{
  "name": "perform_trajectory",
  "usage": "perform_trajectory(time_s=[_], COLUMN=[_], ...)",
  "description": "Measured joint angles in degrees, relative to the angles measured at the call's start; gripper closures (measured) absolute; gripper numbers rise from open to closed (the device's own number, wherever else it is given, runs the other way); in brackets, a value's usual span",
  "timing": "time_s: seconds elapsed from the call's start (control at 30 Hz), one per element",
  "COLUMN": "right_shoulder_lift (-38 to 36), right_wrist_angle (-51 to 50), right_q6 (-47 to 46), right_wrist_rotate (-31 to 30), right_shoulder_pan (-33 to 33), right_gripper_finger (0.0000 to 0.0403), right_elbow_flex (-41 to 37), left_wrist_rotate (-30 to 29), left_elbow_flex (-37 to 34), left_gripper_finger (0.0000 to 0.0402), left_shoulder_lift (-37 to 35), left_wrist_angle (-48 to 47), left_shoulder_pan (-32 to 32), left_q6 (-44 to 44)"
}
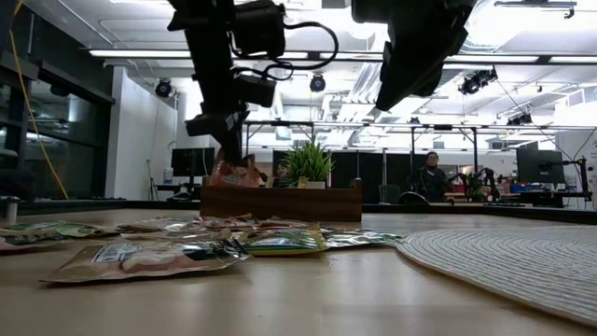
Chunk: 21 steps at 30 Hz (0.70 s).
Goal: Pick & Place Tea
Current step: Put the orange tea bag into the left section of the wooden organizer
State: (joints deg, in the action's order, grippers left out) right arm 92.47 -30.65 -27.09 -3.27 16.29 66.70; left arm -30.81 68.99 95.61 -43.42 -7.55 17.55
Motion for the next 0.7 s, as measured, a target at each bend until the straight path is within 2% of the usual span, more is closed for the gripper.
perform_trajectory(time_s=[0.7], right_shoulder_lift=[0.0], right_wrist_angle=[0.4], right_q6=[-0.1], right_wrist_rotate=[-0.2], right_shoulder_pan=[0.0], right_gripper_finger=[0.0402], right_elbow_flex=[0.0], left_wrist_rotate=[4.8], left_elbow_flex=[-0.6], left_gripper_finger=[0.0402], left_shoulder_lift=[1.1], left_wrist_angle=[4.0], left_shoulder_pan=[-3.8], left_q6=[3.8])
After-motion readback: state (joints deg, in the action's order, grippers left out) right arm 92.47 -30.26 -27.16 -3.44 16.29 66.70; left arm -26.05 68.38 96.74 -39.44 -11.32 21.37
